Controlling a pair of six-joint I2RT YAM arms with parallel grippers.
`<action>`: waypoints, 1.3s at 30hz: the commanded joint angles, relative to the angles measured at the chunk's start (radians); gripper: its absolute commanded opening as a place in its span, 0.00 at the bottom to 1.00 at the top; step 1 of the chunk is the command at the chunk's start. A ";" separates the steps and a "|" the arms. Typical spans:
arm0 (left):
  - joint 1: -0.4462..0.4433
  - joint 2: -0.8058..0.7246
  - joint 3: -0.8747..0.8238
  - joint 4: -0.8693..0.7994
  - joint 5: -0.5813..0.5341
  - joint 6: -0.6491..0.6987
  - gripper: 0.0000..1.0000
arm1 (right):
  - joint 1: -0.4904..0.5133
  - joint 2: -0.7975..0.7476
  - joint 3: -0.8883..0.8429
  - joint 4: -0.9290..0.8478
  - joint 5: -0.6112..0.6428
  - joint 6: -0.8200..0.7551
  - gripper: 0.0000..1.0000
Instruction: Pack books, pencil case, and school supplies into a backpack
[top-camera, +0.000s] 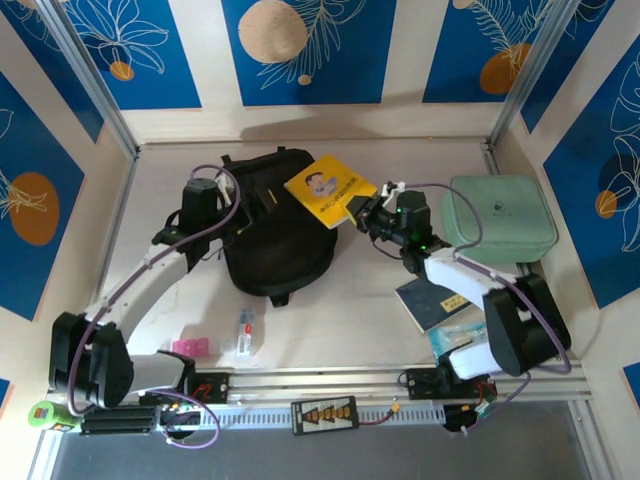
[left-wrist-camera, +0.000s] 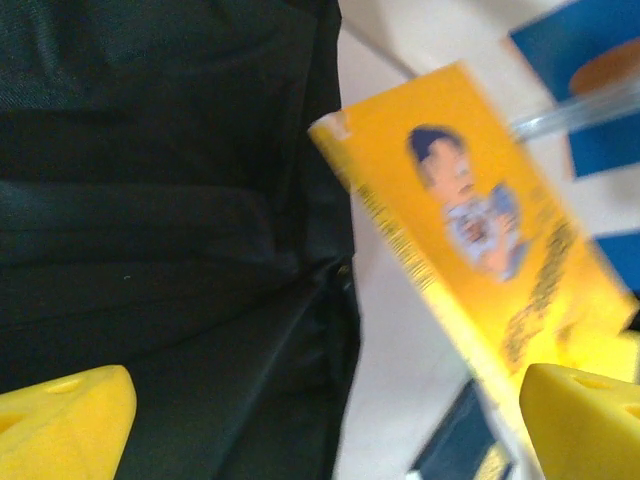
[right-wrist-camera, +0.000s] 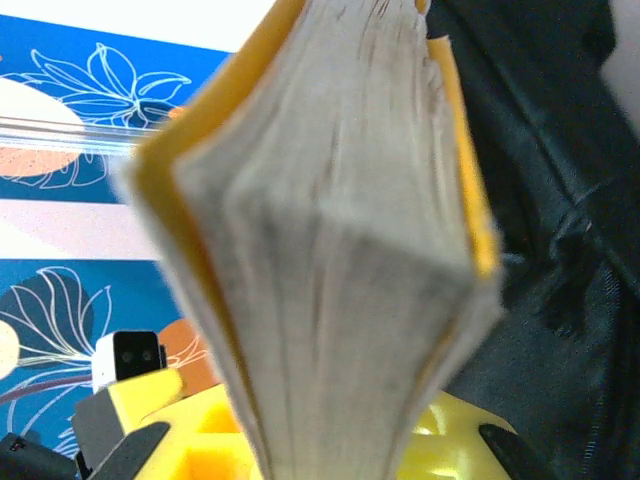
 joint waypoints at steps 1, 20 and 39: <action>-0.016 -0.055 0.003 -0.166 -0.011 0.280 1.00 | -0.035 -0.111 0.027 -0.148 0.015 -0.182 0.09; -0.334 0.290 0.307 -0.564 -0.233 0.794 0.86 | -0.163 -0.272 -0.017 -0.335 0.016 -0.248 0.09; -0.438 0.585 0.514 -0.728 -0.224 0.822 0.47 | -0.202 -0.314 -0.069 -0.326 0.002 -0.230 0.09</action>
